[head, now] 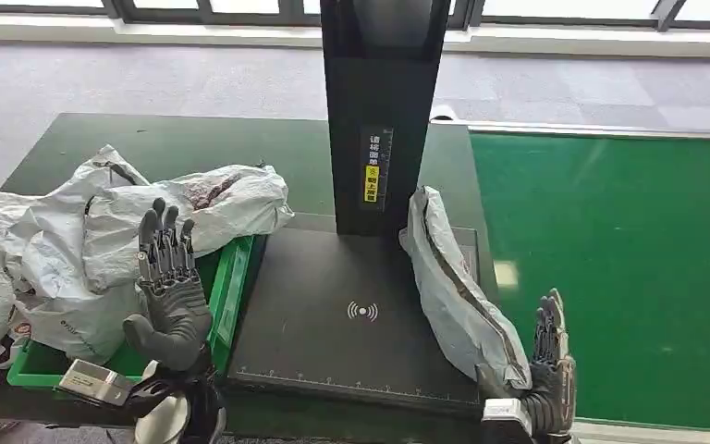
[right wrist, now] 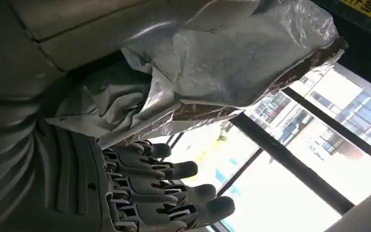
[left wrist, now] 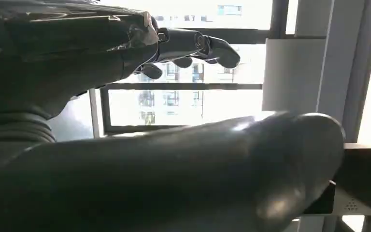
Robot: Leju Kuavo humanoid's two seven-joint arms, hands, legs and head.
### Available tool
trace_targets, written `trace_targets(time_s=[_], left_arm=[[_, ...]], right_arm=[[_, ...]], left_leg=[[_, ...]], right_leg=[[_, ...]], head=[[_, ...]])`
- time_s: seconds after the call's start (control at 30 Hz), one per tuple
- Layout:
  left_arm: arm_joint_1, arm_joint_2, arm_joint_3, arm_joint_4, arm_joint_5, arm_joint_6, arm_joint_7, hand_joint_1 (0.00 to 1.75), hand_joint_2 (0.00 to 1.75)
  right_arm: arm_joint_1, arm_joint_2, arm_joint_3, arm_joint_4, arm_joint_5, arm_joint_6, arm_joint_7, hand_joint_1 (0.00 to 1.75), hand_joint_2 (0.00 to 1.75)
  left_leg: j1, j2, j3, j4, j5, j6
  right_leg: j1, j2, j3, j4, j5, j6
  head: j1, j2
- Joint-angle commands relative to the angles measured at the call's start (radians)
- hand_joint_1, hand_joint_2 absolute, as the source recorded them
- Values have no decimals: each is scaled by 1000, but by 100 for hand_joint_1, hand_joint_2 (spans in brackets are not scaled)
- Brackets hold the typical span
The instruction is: Moved the parcel from conveyor to table for the left to box.
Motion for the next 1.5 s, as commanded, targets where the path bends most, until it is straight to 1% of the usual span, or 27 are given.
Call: trace_targets(time_s=[0.03, 0.07, 0.1, 0.13, 0.17, 0.2, 0.23, 0.3, 0.4, 0.43, 0.47, 0.5, 0.57, 0.6, 0.63, 0.67, 0.77, 0.93, 0.97, 1.07, 1.1, 1.13, 1.17, 1.27, 1.3, 1.33, 1.5], left_arm=[[-55, -2, 6, 82, 7, -14, -31, 0, 0], [-64, -4, 2, 93, 10, -19, -31, 0, 0], [-77, -9, -4, 108, 10, -19, -31, 0, 0], [-85, -12, -7, 117, 10, -16, -31, 0, 0], [-90, -13, -11, 124, 16, -20, -31, 0, 0], [-103, -15, -16, 133, 18, -20, -31, 0, 0], [-107, -17, -19, 135, 20, -15, -31, 0, 0], [-108, -17, -26, 131, 22, -6, -31, 0, 0], [-98, -8, -20, 117, 29, 16, -31, 0, 0], [-92, -4, -17, 110, 33, 17, -31, 0, 0], [-77, -1, -11, 89, 32, 22, -31, 0, 0], [-70, 2, -10, 81, 30, 22, -31, 0, 0], [-64, 2, -9, 76, 30, 23, -31, 0, 0], [-47, 2, -6, 61, 27, 26, -31, 0, 0], [-47, 2, -6, 61, 27, 26, -31, 0, 0], [-26, 4, -5, 30, 24, 31, -31, 0, 0], [-13, 6, -6, 14, 19, 30, -31, 0, 0], [-13, 6, -6, 14, 19, 30, -31, 0, 0], [-14, 5, -8, 8, 10, 34, -31, 0, 0], [-10, 12, -24, -14, -12, 58, -31, 0, 0], [-10, 12, -24, -14, -12, 58, -31, 0, 0], [-8, 11, -25, -14, -14, 59, -31, 0, 0], [-9, 12, -28, -17, -15, 61, -31, 0, 0], [-10, 22, -50, -46, -55, 103, -31, 0, 0], [-10, 28, -58, -61, -75, 135, -31, 0, 0], [-12, 31, -58, -70, -79, 154, -31, 0, 0], [-14, 46, -64, -115, -116, 210, -31, 0, 0]], right_arm=[[-119, -32, 116, 107, -116, 143, 3, 0, 175], [-165, -31, 148, 156, -116, 174, 3, 0, 175], [-235, -3, 177, 269, -140, 240, 3, 0, 175], [-289, 23, 193, 360, -127, 245, 3, 0, 175], [-324, 39, 214, 395, -186, 352, 3, 0, 175], [-405, 68, 266, 541, -204, 447, 3, 0, 175], [-475, 99, 315, 664, -168, 431, 3, 0, 175], [-562, 148, 395, 790, -173, 517, 3, 0, 175], [-612, 182, 486, 871, -157, 534, 3, 0, 175], [-612, 189, 496, 877, -153, 518, 4, 0, 175], [-602, 198, 494, 874, -161, 511, 11, 0, 175], [-592, 199, 491, 863, -165, 506, 16, 0, 175], [-585, 199, 488, 853, -164, 499, 21, 0, 175], [-558, 188, 483, 798, -157, 489, 34, 0, 175], [-558, 188, 483, 798, -157, 489, 34, 0, 175], [-527, 168, 470, 690, -122, 487, 60, 0, 175], [-490, 156, 440, 558, -71, 500, 111, 0, 175], [-490, 156, 440, 558, -71, 500, 111, 0, 175], [-474, 155, 429, 503, -46, 485, 91, 0, 175], [-394, 138, 392, 238, 22, 476, 136, 0, 175], [-394, 138, 392, 238, 22, 476, 136, 0, 175], [-381, 133, 391, 179, 30, 493, 175, 0, 175], [-369, 130, 384, 147, 35, 497, 183, 0, 175], [-295, 134, 339, -37, 74, 485, 151, 0, 175], [-254, 128, 327, -138, 79, 491, 144, 0, 175], [-234, 121, 325, -181, 72, 513, 146, 0, 175], [-177, 115, 308, -262, 76, 501, 102, 0, 175]], left_leg=[[0, 2, 0, -2, 1, 0], [0, 3, 0, -3, 2, 0], [0, 3, 0, -2, 1, 0], [0, 5, 1, -3, 2, 0], [1, 6, 1, -3, 3, 0], [1, 8, 2, -5, 4, 0], [1, 9, 2, -4, 4, -1], [2, 12, 3, -2, 2, -2], [1, 13, 1, -3, 5, -3], [2, 13, 1, -4, 7, -4], [1, 12, 0, -5, 8, -4], [1, 8, 1, -2, 6, -3], [1, 7, 1, -2, 6, -4], [1, 6, 1, -3, 7, -3], [1, 6, 1, -4, 7, -3], [0, 5, 0, -2, 6, -3], [1, 5, -2, -1, 6, -3], [0, 5, -3, -2, 7, -3], [1, 4, -3, -1, 6, -3], [1, 4, -4, -1, 7, -3], [1, 3, -5, 0, 6, -3], [0, 3, -5, 0, 6, -3], [0, 2, -5, 0, 6, -3], [0, 1, -4, -1, 6, -3], [0, 0, -5, 0, 6, -3], [0, 1, -5, 0, 6, -3], [1, 1, -5, 0, 6, -3]], right_leg=[[0, 1, 0, -2, 2, -1], [0, 3, -1, -3, 3, -1], [0, 3, -1, -1, 2, -1], [1, 5, -1, -3, 4, -1], [1, 6, -1, -4, 5, -1], [1, 9, -1, -5, 7, -2], [2, 9, -1, -5, 7, -2], [2, 12, -1, -2, 7, -2], [2, 13, -4, -1, 8, -3], [2, 13, -5, -1, 10, -4], [2, 12, -6, -1, 10, -5], [2, 8, -3, 1, 7, -4], [1, 7, -3, 2, 6, -3], [1, 6, -3, 1, 6, -3], [2, 6, -3, 0, 7, -4], [1, 6, -3, 3, 5, -3], [1, 6, -5, 3, 5, -4], [0, 5, -6, 2, 6, -4], [1, 4, -6, 3, 5, -4], [1, 4, -7, 2, 6, -4], [1, 3, -8, 3, 5, -4], [0, 3, -7, 4, 5, -3], [1, 3, -8, 4, 5, -4], [0, 1, -7, 4, 4, -3], [1, 0, -7, 4, 4, -4], [0, 1, -8, 4, 4, -3], [1, 1, -7, 3, 4, -4]], head=[[0, 0], [0, 0], [0, 0], [0, 0], [0, 0], [0, 0], [0, 0], [0, 0], [0, 0], [0, 0], [0, 0], [0, 0], [0, 0], [0, 0], [0, 0], [0, 0], [0, 0], [0, 0], [0, 0], [0, 0], [0, 0], [0, 0], [0, 0], [0, 0], [0, 0], [0, 0], [0, 0]])
